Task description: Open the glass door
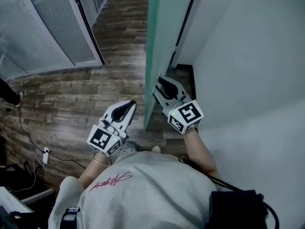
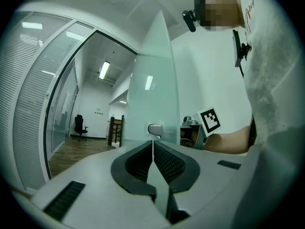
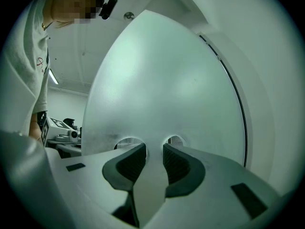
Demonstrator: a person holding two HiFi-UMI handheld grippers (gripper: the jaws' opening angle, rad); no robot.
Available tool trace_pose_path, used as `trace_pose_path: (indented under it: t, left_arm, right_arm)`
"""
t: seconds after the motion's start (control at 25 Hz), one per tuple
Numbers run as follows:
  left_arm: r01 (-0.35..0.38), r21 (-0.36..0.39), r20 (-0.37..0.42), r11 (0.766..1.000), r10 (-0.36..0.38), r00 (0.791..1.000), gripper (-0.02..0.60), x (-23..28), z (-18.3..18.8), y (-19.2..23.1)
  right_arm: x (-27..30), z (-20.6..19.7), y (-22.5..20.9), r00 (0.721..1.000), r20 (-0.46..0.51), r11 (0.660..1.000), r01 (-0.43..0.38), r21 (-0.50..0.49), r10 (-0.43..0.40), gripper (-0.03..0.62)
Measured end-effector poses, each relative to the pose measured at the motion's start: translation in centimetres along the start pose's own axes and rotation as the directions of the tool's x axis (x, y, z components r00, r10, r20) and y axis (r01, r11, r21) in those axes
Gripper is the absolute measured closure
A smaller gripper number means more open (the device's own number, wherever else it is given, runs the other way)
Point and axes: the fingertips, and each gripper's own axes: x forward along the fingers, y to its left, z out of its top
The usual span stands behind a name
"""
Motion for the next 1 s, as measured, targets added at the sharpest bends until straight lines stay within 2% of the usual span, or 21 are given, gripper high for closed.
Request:
trace_pose_path:
  t: [0.16,0.56,1.0]
  left_arm:
    - [0.071,0.011,-0.006,0.997,-0.07,0.997,0.558,1.9,0.1,-1.6]
    - [0.194,0.02,-0.025,0.981,-0.193,0.981,0.558,4.9,0.5,-4.5]
    - [0.334,0.0,-0.042,0.943,-0.334,0.942,0.558,8.6,-0.4,-10.3]
  right_arm:
    - [-2.3,0.2,-0.9,1.0,-0.006,1.0,-0.012,-0.003,0.012,0.474]
    - [-6.7,0.5,-2.6,0.999,-0.006,0.999,-0.036,-0.004,0.036,0.476]
    - [-11.6,0.5,-5.4,0.999,0.0,0.999,-0.038,-0.002,0.038,0.477]
